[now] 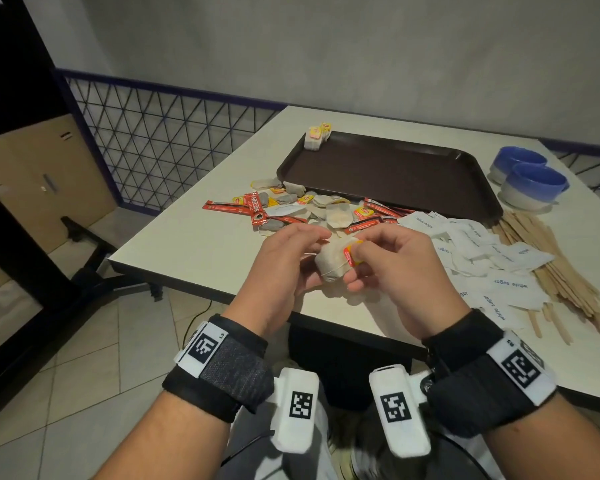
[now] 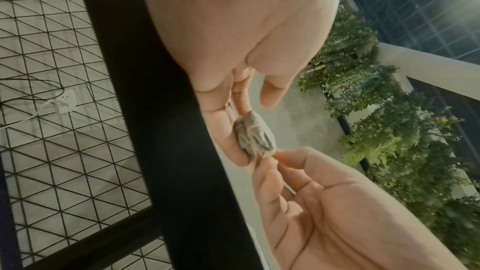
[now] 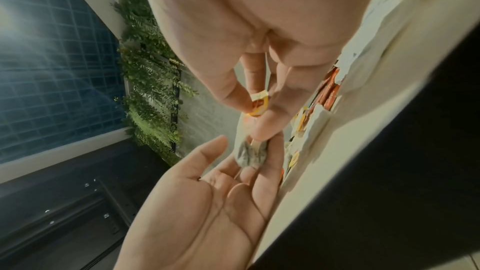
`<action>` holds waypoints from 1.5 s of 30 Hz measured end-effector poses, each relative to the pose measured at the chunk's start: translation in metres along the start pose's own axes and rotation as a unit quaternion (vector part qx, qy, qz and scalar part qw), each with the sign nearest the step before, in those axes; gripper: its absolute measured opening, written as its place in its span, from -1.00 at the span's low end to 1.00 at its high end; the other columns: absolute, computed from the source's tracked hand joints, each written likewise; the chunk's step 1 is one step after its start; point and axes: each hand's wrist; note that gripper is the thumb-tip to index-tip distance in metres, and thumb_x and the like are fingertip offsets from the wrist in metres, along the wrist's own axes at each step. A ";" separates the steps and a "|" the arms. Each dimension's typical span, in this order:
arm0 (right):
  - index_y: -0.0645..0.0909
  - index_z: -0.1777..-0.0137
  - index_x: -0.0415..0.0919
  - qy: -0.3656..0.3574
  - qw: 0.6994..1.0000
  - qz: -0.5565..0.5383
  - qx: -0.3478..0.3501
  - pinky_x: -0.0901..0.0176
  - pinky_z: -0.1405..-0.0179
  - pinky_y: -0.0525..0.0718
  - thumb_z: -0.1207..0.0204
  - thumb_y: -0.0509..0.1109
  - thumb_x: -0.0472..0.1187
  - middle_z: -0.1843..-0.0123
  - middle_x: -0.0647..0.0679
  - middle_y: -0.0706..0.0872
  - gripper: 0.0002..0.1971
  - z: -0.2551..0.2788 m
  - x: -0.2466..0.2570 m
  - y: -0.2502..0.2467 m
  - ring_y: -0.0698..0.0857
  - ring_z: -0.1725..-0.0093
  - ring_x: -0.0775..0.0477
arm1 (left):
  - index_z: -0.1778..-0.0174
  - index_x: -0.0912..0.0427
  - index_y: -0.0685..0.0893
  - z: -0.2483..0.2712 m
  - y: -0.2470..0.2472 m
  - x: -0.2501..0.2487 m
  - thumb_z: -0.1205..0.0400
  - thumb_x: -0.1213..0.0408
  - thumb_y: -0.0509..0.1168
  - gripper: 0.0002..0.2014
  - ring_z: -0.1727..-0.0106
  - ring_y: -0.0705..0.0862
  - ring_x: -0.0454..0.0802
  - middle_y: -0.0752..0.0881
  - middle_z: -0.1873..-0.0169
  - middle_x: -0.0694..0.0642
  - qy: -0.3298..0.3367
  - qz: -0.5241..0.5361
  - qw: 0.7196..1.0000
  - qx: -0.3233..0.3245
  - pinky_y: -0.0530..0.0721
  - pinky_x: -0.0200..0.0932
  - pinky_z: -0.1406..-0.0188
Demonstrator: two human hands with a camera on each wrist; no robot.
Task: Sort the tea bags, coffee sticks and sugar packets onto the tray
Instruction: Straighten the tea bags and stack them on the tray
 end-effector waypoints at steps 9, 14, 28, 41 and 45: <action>0.74 -0.14 -0.30 0.033 0.998 -0.042 -0.014 -0.22 0.24 0.84 -0.66 0.41 -0.39 0.27 -0.37 0.76 -0.87 -0.009 -0.003 -0.001 0.71 0.47 -0.10 | -0.17 0.01 0.78 0.001 -0.010 0.008 -0.31 0.23 0.65 -0.52 -0.20 0.81 0.15 0.79 -0.15 0.21 0.022 -0.049 0.997 0.056 0.82 0.11 -0.14; 0.73 -0.15 -0.24 0.019 0.999 -0.016 -0.034 0.09 0.60 0.65 -0.61 0.47 -0.34 0.18 -0.34 0.72 -0.85 -0.009 -0.004 -0.003 0.64 0.47 -0.10 | -0.09 -0.04 0.82 0.001 -0.011 0.008 -0.37 0.32 0.57 -0.63 -0.26 0.79 0.05 0.81 -0.18 0.11 0.037 -0.052 0.997 0.053 0.80 0.07 -0.22; 0.77 -0.08 -0.36 0.057 0.997 -0.048 0.029 0.02 0.36 0.66 -0.61 0.52 -0.23 0.33 -0.31 0.72 -0.82 -0.006 -0.009 -0.010 0.63 0.49 -0.15 | 0.00 -0.07 0.88 0.005 -0.011 0.007 -0.63 0.28 0.48 -0.85 -0.22 0.75 0.11 0.81 -0.07 0.10 0.053 -0.065 0.994 0.069 0.76 0.06 -0.19; 0.79 -0.04 -0.38 -0.025 0.999 -0.025 0.034 0.13 0.42 0.78 -0.51 0.58 -0.37 0.29 -0.30 0.75 -0.86 -0.005 -0.004 -0.017 0.67 0.39 -0.14 | 0.14 -0.08 0.89 0.007 -0.009 0.006 -0.65 0.37 0.49 -0.80 0.08 0.69 0.02 0.77 0.19 0.05 0.073 -0.095 0.991 0.059 0.68 0.00 0.01; 0.78 -0.04 -0.39 -0.040 0.999 -0.005 0.030 0.05 0.42 0.76 -0.50 0.59 -0.37 0.30 -0.31 0.74 -0.85 -0.007 -0.005 -0.018 0.67 0.41 -0.16 | 0.17 -0.02 0.86 0.008 -0.008 0.008 -0.58 0.40 0.57 -0.82 0.19 0.75 -0.01 0.78 0.24 0.06 0.075 -0.080 0.992 0.064 0.72 -0.12 0.13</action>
Point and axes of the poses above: each hand's wrist, its own z-axis away from the middle knuckle, its own y-axis out of the palm, x = y × z
